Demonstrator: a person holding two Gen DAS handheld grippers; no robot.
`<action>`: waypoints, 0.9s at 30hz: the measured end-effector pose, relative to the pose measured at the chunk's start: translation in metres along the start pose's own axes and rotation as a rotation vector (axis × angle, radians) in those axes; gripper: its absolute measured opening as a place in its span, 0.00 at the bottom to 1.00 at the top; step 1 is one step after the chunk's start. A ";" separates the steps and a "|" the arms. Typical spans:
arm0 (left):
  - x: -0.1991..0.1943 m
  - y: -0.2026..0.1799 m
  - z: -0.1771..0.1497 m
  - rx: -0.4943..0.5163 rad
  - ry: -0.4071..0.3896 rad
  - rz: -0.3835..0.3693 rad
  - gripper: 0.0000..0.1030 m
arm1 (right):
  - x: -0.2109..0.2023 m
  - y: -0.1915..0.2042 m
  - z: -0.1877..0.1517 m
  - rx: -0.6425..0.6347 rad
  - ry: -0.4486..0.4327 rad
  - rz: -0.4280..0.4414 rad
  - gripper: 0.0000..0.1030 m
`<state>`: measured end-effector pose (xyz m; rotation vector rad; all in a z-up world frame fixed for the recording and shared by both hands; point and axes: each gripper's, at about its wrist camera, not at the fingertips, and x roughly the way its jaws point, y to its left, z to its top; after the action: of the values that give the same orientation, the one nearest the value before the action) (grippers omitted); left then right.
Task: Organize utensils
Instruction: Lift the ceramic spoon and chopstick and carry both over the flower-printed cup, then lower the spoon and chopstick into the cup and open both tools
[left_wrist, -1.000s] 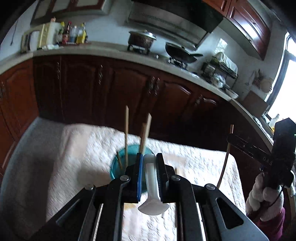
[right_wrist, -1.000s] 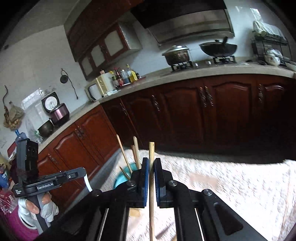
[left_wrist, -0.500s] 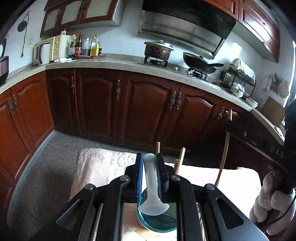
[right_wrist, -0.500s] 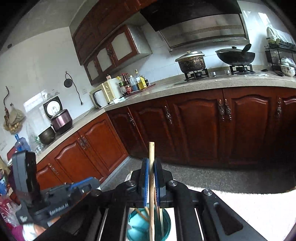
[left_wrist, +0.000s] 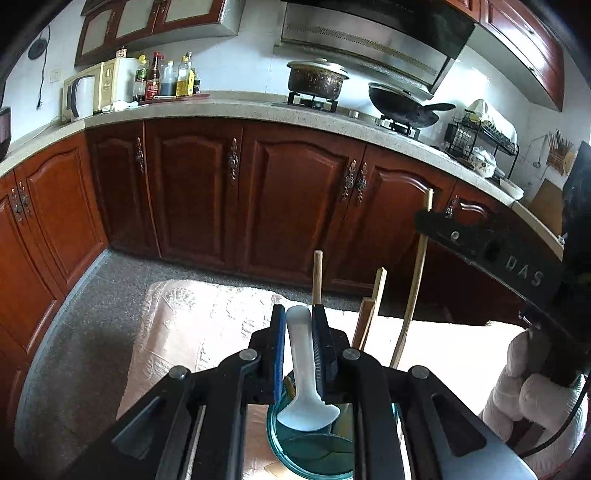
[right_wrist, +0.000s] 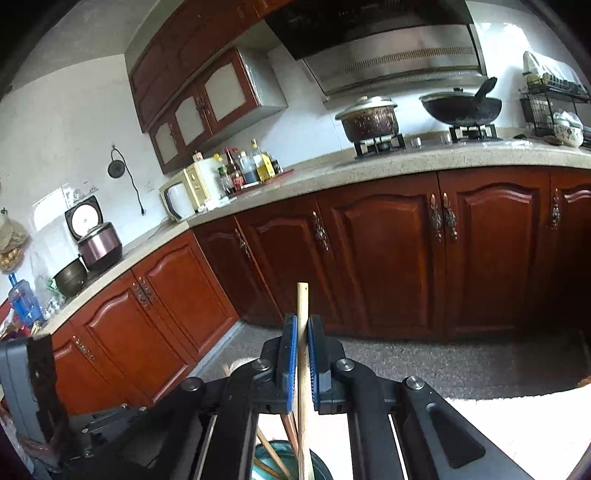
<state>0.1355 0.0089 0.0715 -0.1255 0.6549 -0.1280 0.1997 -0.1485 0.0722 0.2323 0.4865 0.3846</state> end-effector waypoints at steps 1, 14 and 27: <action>-0.001 -0.002 -0.001 0.015 -0.008 0.008 0.14 | 0.001 -0.001 -0.003 -0.003 0.009 0.001 0.07; -0.007 -0.009 -0.005 0.120 0.009 -0.103 0.13 | -0.003 -0.007 -0.036 -0.047 0.102 0.038 0.07; -0.018 0.007 0.003 0.164 0.063 -0.193 0.13 | -0.011 -0.013 -0.043 -0.043 0.125 0.048 0.07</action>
<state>0.1234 0.0190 0.0839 -0.0262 0.6917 -0.3715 0.1733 -0.1596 0.0360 0.1792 0.5959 0.4579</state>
